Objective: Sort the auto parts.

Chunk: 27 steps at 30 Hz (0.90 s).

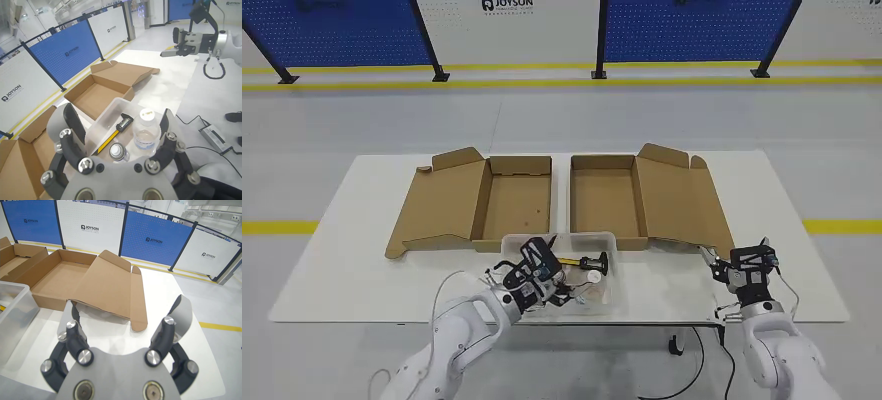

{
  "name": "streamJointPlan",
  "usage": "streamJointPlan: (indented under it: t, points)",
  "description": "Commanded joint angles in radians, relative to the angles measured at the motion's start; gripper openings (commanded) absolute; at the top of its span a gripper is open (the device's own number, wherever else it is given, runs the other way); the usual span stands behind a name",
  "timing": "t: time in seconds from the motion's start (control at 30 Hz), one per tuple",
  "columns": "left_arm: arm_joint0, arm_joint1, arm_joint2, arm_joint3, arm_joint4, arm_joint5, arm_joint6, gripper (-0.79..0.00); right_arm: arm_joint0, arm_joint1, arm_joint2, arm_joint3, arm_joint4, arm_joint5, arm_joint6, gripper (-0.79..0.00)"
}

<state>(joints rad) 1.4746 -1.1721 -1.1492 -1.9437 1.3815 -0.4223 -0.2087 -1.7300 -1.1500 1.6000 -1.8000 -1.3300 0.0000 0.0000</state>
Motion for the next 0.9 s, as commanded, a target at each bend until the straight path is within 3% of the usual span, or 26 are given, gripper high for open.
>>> streamJointPlan:
  t: [0.0, 0.47, 0.87]
  points:
    - [-0.005, -0.002, 0.018, 0.009, -0.002, -0.003, -0.003, 0.000, 0.000, 0.000, 0.000, 0.000, 0.000, 0.000, 0.000, 0.000]
    - [-0.063, -0.021, 0.143, 0.082, -0.010, -0.008, -0.038, 0.000, 0.000, 0.000, 0.000, 0.000, 0.000, 0.000, 0.000, 0.000]
    - [-0.151, -0.047, 0.223, 0.196, 0.006, 0.051, -0.046, 0.000, 0.000, 0.000, 0.000, 0.000, 0.000, 0.000, 0.000, 0.000]
